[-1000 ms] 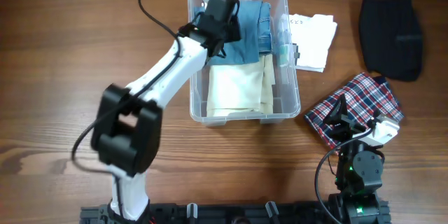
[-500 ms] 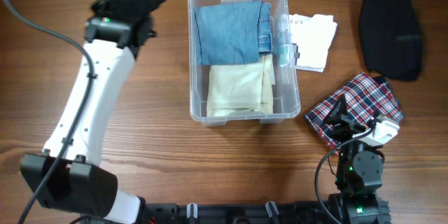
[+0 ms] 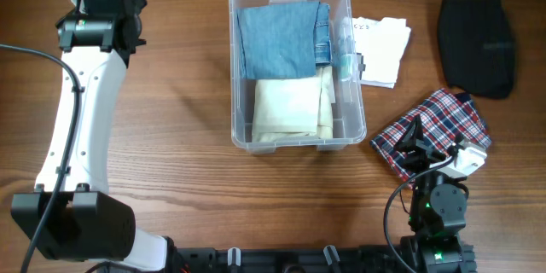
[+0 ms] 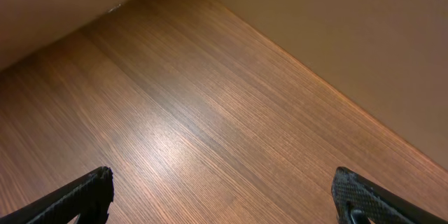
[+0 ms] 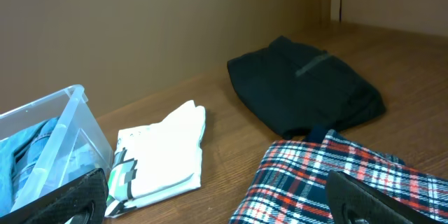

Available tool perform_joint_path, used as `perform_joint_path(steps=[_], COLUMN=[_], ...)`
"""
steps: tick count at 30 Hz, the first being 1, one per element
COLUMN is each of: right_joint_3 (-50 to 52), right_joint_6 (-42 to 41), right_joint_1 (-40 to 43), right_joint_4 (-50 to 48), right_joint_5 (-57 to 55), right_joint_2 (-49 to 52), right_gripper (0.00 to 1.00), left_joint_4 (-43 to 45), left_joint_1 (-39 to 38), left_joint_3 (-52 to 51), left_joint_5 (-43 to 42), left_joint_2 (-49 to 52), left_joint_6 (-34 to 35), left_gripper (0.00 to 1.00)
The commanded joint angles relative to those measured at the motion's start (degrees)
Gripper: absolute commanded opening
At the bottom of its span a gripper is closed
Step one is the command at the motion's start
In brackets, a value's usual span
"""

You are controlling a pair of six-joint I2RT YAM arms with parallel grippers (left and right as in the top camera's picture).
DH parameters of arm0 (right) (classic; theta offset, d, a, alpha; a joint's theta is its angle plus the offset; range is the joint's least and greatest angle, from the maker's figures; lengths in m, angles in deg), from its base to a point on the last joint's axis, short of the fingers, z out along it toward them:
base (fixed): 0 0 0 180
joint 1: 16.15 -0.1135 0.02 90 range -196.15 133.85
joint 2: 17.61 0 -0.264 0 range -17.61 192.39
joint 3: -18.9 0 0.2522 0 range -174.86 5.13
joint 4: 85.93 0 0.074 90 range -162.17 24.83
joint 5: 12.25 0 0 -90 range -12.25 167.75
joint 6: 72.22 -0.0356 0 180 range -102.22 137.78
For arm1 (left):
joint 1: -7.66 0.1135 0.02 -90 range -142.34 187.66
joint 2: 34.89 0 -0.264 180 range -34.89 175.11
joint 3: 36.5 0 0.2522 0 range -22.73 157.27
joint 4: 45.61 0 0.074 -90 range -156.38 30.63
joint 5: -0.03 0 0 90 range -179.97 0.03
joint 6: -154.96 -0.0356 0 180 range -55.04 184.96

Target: Pack container

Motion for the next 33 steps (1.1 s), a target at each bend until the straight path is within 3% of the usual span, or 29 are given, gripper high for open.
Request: perform_joint_path(steps=[1, 5, 10, 13, 15, 23, 28, 29, 33], right_joint_3=[0.07, 0.07, 0.07, 0.07, 0.07, -3.98, -16.57, -22.12, -31.91], right_joint_6=[1.07, 0.0, -9.05, -26.97, -31.74, -14.1, -19.61, -22.47, -22.97], right_joint_1=[0.2, 0.2, 0.2, 0.2, 0.2, 0.2, 0.2, 0.2, 0.22], right_joint_4=[-0.2, -0.39, -0.35, -0.35, -1.03, -0.87, 14.1, 21.16, 31.56], right_joint_5=[-0.57, -0.5, -0.52, 6.99, 10.62, 20.61, 20.81, 21.16, 21.14], right_joint_2=[0.33, 0.33, 0.33, 0.33, 0.33, 0.33, 0.57, 1.33, 4.87], right_gripper=[1.0, 1.0, 1.0, 1.0, 1.0, 1.0, 1.0, 1.0, 1.0], left_joint_4=[-0.04, -0.04, -0.04, -0.04, -0.04, -0.04, -0.04, -0.02, -0.04], left_joint_1=[0.22, 0.22, 0.22, 0.22, 0.22, 0.22, 0.22, 0.22, 0.22], left_joint_3=[-0.07, -0.07, -0.07, -0.07, -0.07, -0.07, -0.07, -0.07, -0.07], left_joint_5=[0.98, 0.98, 0.98, 0.98, 1.01, 0.98, 0.98, 0.98, 0.98], left_joint_2=[0.31, 0.31, 0.31, 0.31, 0.31, 0.31, 0.31, 0.31, 0.31], left_joint_6=[-0.26, -0.24, -0.24, -0.26, -0.24, -0.24, -0.24, -0.24, -0.26], left_gripper=[1.0, 1.0, 1.0, 1.0, 1.0, 1.0, 1.0, 1.0, 1.0])
